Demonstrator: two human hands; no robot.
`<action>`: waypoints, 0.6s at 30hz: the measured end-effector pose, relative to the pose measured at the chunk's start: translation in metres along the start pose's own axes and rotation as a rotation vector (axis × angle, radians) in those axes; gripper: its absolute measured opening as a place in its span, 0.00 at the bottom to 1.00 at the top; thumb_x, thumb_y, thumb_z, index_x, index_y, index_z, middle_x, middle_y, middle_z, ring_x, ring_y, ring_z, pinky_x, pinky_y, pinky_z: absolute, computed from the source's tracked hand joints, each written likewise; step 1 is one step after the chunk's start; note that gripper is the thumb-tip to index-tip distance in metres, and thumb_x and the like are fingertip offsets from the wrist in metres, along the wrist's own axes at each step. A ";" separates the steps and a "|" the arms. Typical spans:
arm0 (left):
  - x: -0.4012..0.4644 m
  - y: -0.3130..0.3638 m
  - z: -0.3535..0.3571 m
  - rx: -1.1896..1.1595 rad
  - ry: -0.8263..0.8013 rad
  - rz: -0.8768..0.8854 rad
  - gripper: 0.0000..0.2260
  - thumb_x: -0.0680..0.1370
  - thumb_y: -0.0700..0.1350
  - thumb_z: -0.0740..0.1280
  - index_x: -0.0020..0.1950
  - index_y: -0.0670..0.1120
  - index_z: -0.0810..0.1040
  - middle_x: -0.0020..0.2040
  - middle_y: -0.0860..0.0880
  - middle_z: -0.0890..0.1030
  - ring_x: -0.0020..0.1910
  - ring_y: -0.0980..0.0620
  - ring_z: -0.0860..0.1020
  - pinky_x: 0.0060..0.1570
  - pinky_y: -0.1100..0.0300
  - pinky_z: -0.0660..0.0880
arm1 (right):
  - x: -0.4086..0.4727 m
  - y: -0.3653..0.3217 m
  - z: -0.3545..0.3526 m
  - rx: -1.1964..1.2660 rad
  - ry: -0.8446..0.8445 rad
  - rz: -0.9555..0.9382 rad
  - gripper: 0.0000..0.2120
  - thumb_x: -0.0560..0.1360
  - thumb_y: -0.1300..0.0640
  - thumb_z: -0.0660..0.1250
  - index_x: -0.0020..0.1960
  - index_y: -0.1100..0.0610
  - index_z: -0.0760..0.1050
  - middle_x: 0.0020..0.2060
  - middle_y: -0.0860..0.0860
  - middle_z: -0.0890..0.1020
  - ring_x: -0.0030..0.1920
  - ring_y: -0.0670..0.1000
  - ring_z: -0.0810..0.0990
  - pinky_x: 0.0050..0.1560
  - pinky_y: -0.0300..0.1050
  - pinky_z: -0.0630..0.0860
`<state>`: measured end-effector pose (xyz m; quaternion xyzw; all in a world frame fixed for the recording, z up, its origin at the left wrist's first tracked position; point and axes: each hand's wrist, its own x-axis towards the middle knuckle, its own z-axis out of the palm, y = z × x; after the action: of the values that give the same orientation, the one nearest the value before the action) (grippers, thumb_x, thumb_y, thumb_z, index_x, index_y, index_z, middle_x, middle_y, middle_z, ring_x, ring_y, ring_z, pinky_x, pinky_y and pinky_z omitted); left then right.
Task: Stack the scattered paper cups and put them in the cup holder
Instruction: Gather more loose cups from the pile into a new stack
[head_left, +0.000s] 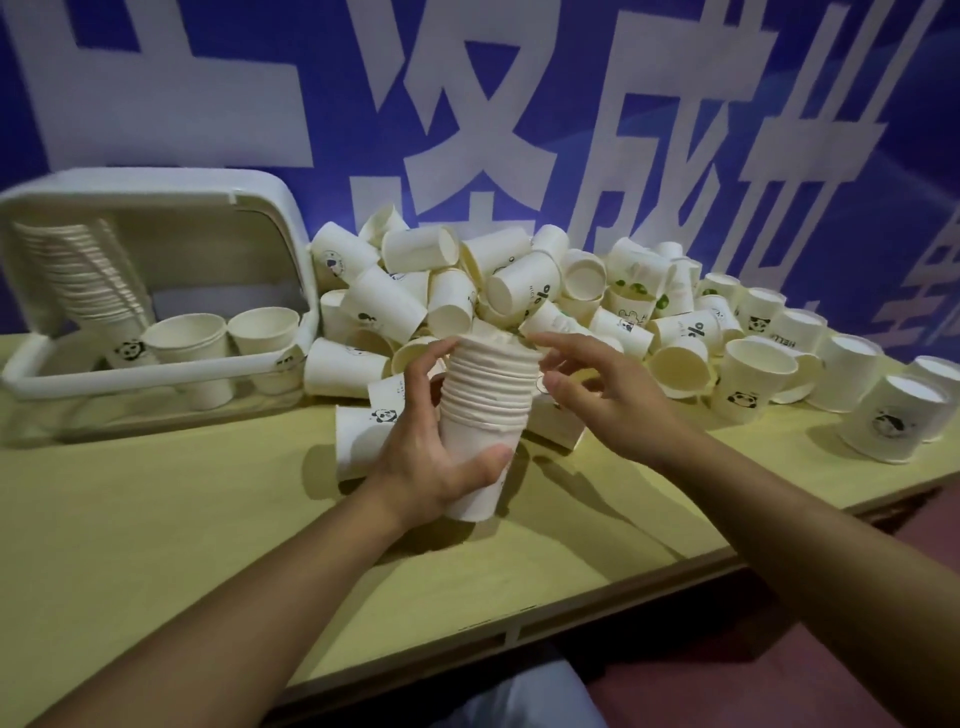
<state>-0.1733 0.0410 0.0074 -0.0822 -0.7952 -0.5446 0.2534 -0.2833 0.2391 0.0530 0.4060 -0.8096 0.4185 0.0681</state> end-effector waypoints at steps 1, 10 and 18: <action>0.000 0.001 -0.002 0.003 -0.006 -0.010 0.46 0.64 0.58 0.74 0.71 0.75 0.47 0.64 0.59 0.73 0.59 0.65 0.76 0.53 0.73 0.73 | 0.005 0.007 0.001 -0.152 -0.013 0.006 0.21 0.79 0.49 0.68 0.71 0.40 0.71 0.57 0.45 0.79 0.56 0.44 0.76 0.56 0.49 0.77; -0.012 -0.003 -0.021 0.003 -0.099 -0.016 0.45 0.64 0.56 0.75 0.74 0.66 0.54 0.65 0.48 0.74 0.59 0.55 0.78 0.54 0.69 0.74 | 0.024 0.016 0.002 -0.407 -0.331 0.230 0.36 0.70 0.46 0.78 0.72 0.39 0.62 0.60 0.51 0.78 0.52 0.50 0.79 0.51 0.49 0.80; -0.018 0.002 -0.009 -0.051 -0.078 -0.047 0.42 0.63 0.56 0.76 0.71 0.73 0.59 0.62 0.48 0.78 0.57 0.50 0.81 0.55 0.59 0.78 | 0.008 -0.024 -0.012 0.202 0.110 0.218 0.33 0.71 0.51 0.77 0.69 0.38 0.63 0.57 0.45 0.73 0.47 0.49 0.82 0.45 0.51 0.85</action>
<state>-0.1543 0.0359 0.0030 -0.0912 -0.7919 -0.5671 0.2072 -0.2744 0.2354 0.0789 0.2969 -0.7976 0.5244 0.0252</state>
